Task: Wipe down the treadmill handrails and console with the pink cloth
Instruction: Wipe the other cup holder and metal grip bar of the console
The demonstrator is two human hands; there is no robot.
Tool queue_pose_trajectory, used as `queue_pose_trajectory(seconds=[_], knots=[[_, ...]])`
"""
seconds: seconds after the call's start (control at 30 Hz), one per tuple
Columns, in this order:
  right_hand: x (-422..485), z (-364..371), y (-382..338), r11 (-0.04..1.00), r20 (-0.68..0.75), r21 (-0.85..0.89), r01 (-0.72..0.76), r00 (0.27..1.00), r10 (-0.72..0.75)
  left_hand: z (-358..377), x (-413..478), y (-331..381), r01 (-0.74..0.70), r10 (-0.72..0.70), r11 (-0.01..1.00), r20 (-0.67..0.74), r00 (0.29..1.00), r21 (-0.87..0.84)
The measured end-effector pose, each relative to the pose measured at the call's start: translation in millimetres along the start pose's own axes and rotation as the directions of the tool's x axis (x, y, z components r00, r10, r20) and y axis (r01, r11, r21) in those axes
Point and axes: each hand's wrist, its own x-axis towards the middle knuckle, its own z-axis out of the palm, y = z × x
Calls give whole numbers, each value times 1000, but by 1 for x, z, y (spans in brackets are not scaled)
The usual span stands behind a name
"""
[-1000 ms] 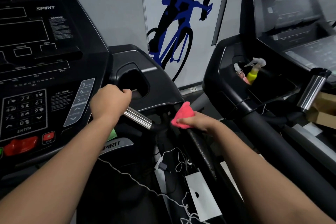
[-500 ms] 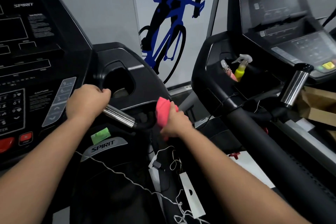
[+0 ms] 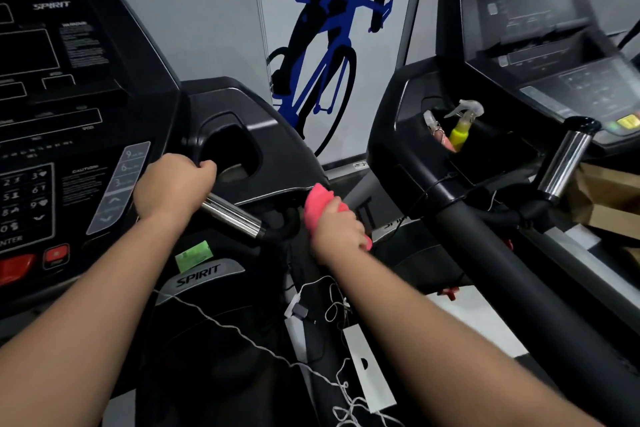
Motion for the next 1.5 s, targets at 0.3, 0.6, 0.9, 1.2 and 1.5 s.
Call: queue_pose_trajectory(seconds=[0.3, 0.6, 0.9, 1.2, 1.5], knots=[[-15, 18, 9, 978, -41, -194, 76, 995, -86, -3, -1, -4, -68, 68, 998, 27, 997, -13], [39, -9, 67, 683, 371, 730, -31, 857, -357, 1, 0, 1, -26, 26, 1000, -12, 1000, -9], [28, -14, 9, 957, 113, 284, 61, 989, -97, 3, 3, 0, 1, 0, 1000, -42, 999, 9], [4, 15, 37, 940, -144, 9, 340, 931, -336, -2, -3, -4, -84, 84, 995, 15, 996, -50], [39, -9, 27, 878, 41, 453, 154, 980, -194, 0, -1, 2, -25, 24, 1000, -42, 999, -12]])
